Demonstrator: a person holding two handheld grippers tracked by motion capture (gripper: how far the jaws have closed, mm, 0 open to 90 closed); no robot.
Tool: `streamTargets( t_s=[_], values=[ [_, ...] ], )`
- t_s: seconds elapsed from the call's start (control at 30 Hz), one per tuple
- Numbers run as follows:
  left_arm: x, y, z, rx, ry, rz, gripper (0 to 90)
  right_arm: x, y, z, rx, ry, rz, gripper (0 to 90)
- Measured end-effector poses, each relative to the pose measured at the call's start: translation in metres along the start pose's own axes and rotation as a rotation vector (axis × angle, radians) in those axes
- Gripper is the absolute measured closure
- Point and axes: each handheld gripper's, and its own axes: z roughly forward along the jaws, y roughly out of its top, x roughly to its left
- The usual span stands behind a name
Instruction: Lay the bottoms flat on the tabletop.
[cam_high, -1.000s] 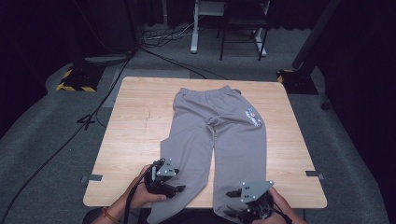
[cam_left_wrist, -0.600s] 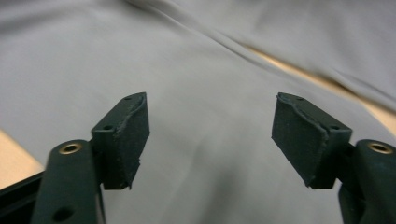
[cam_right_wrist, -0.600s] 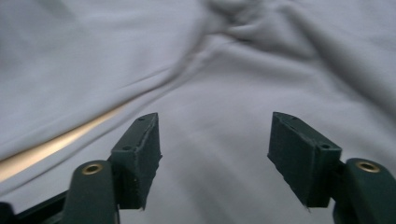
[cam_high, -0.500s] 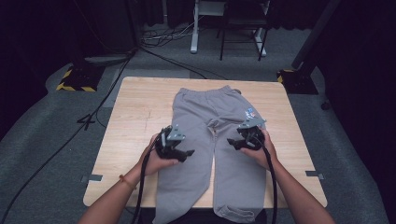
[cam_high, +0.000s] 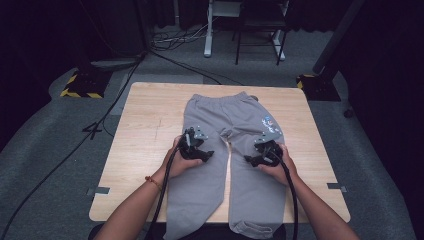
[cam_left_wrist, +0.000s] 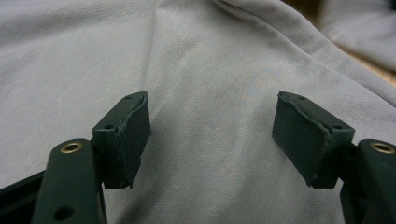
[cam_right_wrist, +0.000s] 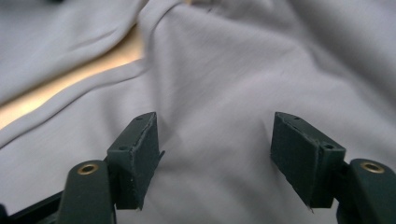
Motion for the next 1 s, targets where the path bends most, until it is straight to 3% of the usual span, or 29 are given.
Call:
streamTargets(
  t_s=[0.17,0.3,0.43,0.67,0.8,0.87,1.0],
  values=[
    [0.005,-0.012,-0.011,-0.005,-0.004,0.005,28.1,0.009,-0.02,-0.018,0.006,0.067,-0.007,32.1],
    [0.005,-0.02,-0.019,-0.001,-0.034,0.033,28.0,0.014,-0.033,-0.031,0.023,0.073,-0.031,28.5],
    [0.0,-0.029,-0.031,0.023,-0.086,0.079,28.1,0.014,-0.044,-0.041,0.033,0.081,-0.026,26.0],
    [-0.007,-0.052,-0.054,0.032,-0.123,0.118,28.9,0.008,-0.056,-0.05,0.039,0.075,-0.016,20.9],
    [-0.009,-0.055,-0.063,0.057,-0.102,0.097,29.0,0.007,-0.054,-0.051,0.056,0.078,-0.02,23.9],
    [-0.008,-0.053,-0.064,0.036,-0.104,0.078,28.8,0.006,-0.047,-0.053,0.017,0.067,-0.03,27.2],
    [0.006,-0.04,-0.063,-0.008,-0.054,0.024,28.3,-0.01,-0.022,-0.052,-0.071,0.043,0.014,29.6]
  ],
)
